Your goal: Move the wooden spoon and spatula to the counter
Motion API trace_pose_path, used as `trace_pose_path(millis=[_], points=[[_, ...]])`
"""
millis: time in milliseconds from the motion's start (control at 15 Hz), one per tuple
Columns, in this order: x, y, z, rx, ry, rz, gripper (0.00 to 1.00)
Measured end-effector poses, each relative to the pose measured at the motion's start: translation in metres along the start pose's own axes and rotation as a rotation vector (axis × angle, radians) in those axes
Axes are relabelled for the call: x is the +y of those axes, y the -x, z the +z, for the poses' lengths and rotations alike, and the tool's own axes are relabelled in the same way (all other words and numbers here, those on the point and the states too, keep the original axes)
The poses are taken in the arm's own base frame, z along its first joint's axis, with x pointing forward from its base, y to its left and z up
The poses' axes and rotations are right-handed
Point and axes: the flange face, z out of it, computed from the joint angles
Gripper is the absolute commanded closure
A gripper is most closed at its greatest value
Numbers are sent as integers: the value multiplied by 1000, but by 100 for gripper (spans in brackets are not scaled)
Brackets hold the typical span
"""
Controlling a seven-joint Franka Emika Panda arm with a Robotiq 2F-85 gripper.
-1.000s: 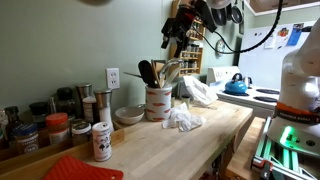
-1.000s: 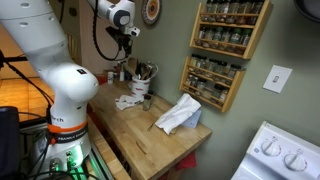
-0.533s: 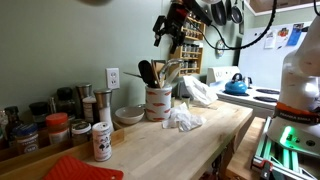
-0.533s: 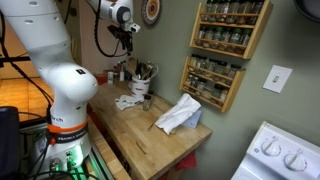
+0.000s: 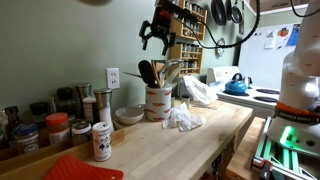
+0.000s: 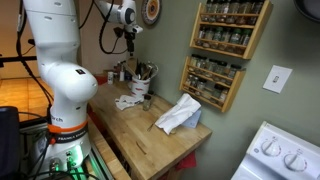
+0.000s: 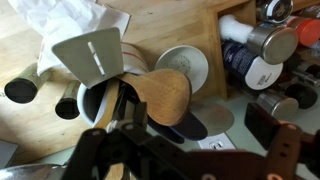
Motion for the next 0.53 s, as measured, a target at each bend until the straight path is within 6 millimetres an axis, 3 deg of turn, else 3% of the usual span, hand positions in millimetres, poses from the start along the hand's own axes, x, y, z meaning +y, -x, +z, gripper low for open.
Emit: trace_pose_path(millis=[267,533], points=[[-11,-9,15,-25,28,126,0],[-17,-9,18,-25,45,227,0]])
